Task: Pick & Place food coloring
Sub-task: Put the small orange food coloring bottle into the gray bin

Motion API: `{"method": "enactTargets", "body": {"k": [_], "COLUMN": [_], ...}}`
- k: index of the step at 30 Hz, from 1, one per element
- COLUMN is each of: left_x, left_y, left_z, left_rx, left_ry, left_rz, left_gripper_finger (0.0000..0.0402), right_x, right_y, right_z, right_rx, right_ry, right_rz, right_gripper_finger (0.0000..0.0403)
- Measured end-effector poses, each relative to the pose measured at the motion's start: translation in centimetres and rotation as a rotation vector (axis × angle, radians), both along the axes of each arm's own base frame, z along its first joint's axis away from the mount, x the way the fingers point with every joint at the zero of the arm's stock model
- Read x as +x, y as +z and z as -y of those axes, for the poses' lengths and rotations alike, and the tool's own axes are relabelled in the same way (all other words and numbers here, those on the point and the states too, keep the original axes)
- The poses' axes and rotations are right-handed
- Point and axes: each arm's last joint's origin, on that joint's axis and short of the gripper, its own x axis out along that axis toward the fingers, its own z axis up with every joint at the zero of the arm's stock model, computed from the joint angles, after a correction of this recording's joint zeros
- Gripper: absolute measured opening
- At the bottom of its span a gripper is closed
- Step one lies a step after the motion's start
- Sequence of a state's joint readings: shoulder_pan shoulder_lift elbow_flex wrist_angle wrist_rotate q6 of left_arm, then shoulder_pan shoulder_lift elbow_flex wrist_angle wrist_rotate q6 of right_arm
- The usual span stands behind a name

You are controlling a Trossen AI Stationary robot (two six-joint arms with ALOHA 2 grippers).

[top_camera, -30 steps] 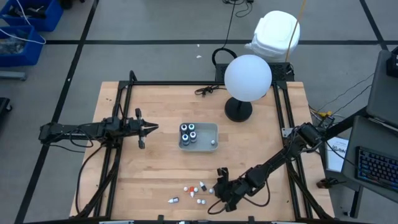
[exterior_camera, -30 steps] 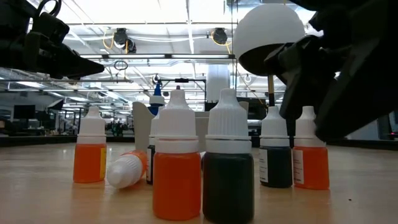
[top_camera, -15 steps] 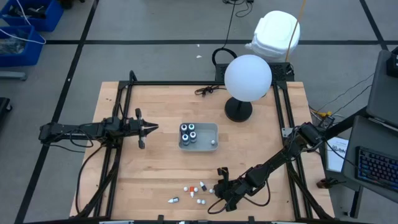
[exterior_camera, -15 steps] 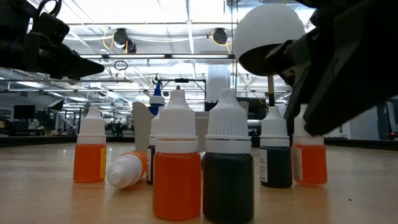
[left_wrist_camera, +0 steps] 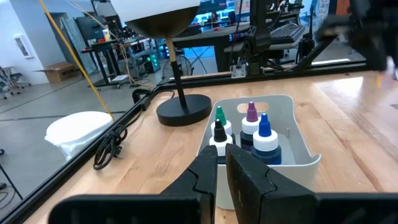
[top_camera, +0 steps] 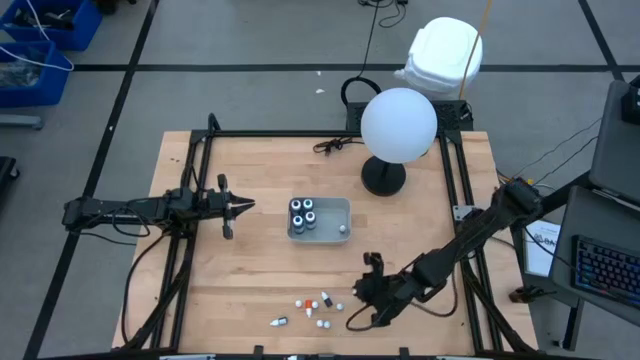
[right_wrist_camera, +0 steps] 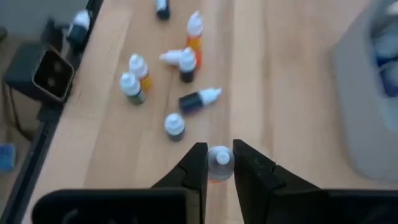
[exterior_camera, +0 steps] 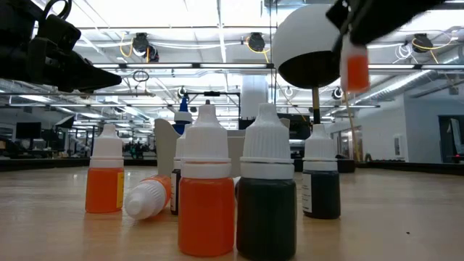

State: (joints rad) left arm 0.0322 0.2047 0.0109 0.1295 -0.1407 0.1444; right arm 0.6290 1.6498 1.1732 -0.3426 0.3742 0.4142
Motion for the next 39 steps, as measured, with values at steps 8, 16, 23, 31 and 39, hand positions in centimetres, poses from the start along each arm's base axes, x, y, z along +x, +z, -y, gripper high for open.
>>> {"method": "enactTargets", "body": {"k": [8, 16, 23, 31, 39], "left_x": [0.0, 0.0, 0.0, 0.0, 0.0], "left_y": [0.0, 0.0, 0.0, -0.1, -0.1], "left_z": [0.0, 0.0, 0.0, 0.0, 0.0], "left_rx": [0.0, 0.0, 0.0, 0.0, 0.009], "left_ry": [0.0, 0.0, 0.0, 0.001, 0.0], "left_rz": [0.0, 0.0, -0.001, -0.011, -0.014], "left_gripper_finger": [0.0042, 0.0042, 0.0042, 0.0042, 0.0042], "right_x": [-0.9, 0.5, 3.1, 5.5, 8.0], "right_y": [5.2, 7.3, 9.5, 13.0, 12.8], "right_z": [3.1, 6.8, 9.3, 11.7, 13.6], "right_rx": [-0.013, 0.0, -0.002, -0.068, -0.103], "right_ry": [0.012, 0.022, 0.04, -0.008, -0.052], "right_rz": [0.147, 0.174, 0.141, 0.073, -0.016], "right_gripper_finger": [0.0048, 0.0049, 0.0049, 0.0049, 0.005]}}
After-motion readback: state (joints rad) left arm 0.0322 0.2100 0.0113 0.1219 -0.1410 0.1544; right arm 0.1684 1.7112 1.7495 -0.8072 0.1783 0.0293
